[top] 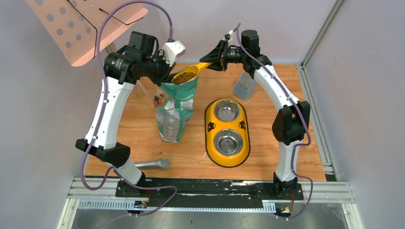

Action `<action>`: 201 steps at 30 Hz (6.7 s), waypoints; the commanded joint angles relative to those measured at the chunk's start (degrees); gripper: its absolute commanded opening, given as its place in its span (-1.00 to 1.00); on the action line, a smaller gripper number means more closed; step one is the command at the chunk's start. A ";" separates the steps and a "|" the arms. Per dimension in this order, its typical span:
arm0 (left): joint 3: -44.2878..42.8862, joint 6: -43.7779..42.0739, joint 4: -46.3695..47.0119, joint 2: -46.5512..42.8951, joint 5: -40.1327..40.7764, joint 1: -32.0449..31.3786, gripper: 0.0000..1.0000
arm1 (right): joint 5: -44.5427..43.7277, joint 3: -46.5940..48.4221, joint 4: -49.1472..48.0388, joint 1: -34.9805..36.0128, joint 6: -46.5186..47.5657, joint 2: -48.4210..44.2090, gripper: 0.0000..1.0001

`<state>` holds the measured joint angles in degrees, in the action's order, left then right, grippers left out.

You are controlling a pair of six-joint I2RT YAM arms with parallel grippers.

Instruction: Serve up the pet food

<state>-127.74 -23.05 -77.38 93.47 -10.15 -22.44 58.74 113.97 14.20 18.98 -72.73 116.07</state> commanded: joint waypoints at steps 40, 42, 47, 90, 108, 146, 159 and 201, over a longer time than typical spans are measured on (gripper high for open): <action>0.43 -2.13 2.33 -2.21 4.26 -0.24 -1.00 | 2.33 -1.38 -12.95 -3.52 -9.95 -4.79 -1.00; 0.47 -2.14 2.24 -2.24 4.42 -0.20 -1.00 | 2.68 -1.91 -13.62 -3.43 -10.65 -4.63 -1.00; 0.89 -2.78 1.89 -2.20 5.20 -0.24 -1.00 | 4.29 -3.83 -17.67 -3.76 -13.09 -4.79 -1.00; -2.69 -6.74 6.02 1.54 6.75 -0.23 -1.00 | 10.62 -55.83 -65.14 -33.19 -17.74 -22.39 -1.00; 0.14 -6.47 6.77 -1.50 5.81 -0.20 -1.00 | 7.10 -67.08 -50.40 -35.74 2.45 -24.45 -1.00; 10.22 -8.06 10.34 -8.68 4.26 -0.16 -1.00 | -11.19 -54.02 -10.64 -29.72 44.06 -23.09 -1.00; 13.48 -7.14 11.60 -11.33 3.53 -0.20 -1.00 | -15.85 -51.79 -4.57 -26.30 50.29 -26.25 -1.00; 18.26 4.58 20.33 -13.78 -5.58 -0.15 -1.00 | -6.17 -15.47 5.89 -15.18 51.50 -34.25 -1.00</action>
<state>-110.30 -22.72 -63.11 83.05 -9.72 -22.48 40.03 87.07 25.98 2.55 -9.50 82.43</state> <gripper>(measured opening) 0.006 0.291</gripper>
